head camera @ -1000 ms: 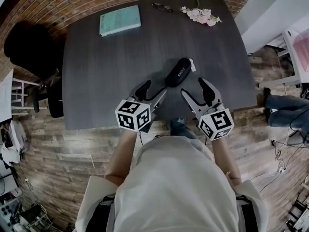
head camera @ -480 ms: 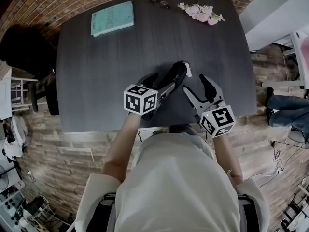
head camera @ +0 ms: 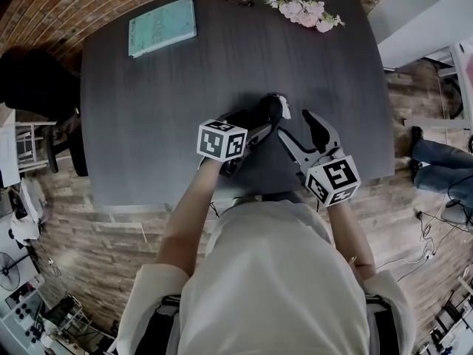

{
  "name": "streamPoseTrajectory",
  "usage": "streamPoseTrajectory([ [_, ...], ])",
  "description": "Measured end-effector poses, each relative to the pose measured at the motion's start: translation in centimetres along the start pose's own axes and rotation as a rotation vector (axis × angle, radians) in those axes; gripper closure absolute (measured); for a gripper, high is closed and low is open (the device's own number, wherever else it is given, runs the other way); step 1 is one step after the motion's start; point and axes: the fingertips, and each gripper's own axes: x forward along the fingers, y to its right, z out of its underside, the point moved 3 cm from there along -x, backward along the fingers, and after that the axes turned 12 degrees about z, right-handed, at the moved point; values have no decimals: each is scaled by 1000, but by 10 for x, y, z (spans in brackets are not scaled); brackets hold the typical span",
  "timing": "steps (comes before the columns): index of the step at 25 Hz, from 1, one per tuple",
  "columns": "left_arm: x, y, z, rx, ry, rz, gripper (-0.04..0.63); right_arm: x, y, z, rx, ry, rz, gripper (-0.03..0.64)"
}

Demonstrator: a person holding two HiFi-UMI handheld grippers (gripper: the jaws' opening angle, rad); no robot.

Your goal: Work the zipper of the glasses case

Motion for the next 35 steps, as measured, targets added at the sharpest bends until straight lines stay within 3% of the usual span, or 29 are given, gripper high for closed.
streamPoseTrajectory([
  [9,31,25,22,64,-99,12,242,0,6,-1,3,6,7,333],
  [13,43,37,32,135,-134,0,314,-5,9,0,6,14,29,336],
  [18,35,43,33,154,-119,-4,327,-16,9,3,1,23,61,339],
  [28,-41,81,31,175,33,37,330,-41,-17,9,-41,51,90,354],
  [35,-119,126,57,184,130,84,330,-65,-80,28,-127,25,-18,371],
])
